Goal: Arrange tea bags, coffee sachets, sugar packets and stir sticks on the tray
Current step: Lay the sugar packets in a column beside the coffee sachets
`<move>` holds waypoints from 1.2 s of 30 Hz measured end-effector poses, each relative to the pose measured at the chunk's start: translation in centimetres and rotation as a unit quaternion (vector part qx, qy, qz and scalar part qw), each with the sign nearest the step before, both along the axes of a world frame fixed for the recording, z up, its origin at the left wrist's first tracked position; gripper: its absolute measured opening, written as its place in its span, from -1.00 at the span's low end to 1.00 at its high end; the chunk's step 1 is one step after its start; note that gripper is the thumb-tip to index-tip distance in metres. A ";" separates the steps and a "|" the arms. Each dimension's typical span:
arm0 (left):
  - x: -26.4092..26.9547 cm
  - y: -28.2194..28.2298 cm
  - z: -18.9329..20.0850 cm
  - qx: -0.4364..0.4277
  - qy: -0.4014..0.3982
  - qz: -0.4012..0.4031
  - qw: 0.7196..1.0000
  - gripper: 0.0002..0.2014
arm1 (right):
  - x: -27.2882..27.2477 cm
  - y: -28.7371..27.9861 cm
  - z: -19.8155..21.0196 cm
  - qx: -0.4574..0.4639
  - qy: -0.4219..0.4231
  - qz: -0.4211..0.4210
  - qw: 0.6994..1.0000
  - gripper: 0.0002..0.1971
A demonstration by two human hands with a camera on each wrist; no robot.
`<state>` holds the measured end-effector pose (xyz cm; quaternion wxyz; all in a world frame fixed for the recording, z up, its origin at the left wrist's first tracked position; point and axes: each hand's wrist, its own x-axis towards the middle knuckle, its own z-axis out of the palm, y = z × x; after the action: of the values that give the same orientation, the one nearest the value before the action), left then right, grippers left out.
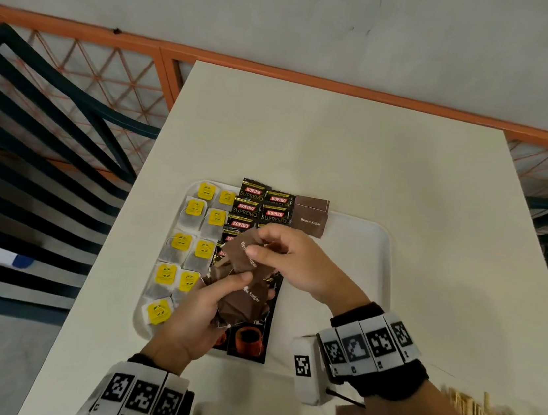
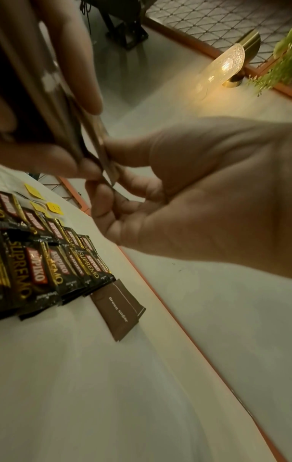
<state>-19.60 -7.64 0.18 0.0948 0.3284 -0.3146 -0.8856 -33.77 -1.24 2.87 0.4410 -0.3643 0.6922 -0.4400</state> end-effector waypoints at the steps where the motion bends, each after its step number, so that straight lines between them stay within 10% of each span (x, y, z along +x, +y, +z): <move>1: 0.1 0.0 0.0 -0.001 -0.006 0.002 1.000 -0.61 | -0.1 0.0 0.0 -0.003 -0.005 -0.021 1.000 -0.89; 11: 0.1 -0.8 -0.3 -0.063 -0.068 0.020 0.996 -0.57 | -0.6 1.3 -0.2 0.030 -0.006 -0.016 0.999 -0.87; 24: -0.2 -0.5 -1.2 -0.018 -0.058 0.039 0.997 -0.75 | 0.2 2.6 -3.5 -0.029 -0.228 -0.213 0.950 -0.87; 36: 0.9 -0.8 -0.9 0.047 0.055 0.045 0.996 -0.32 | -5.0 2.9 -6.5 0.045 -0.049 -0.414 0.908 -0.93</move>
<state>-18.68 -8.43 -0.72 0.1364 0.2977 -0.2520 -0.9107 -38.81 1.66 -3.62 0.2684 -0.0032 0.7774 -0.5688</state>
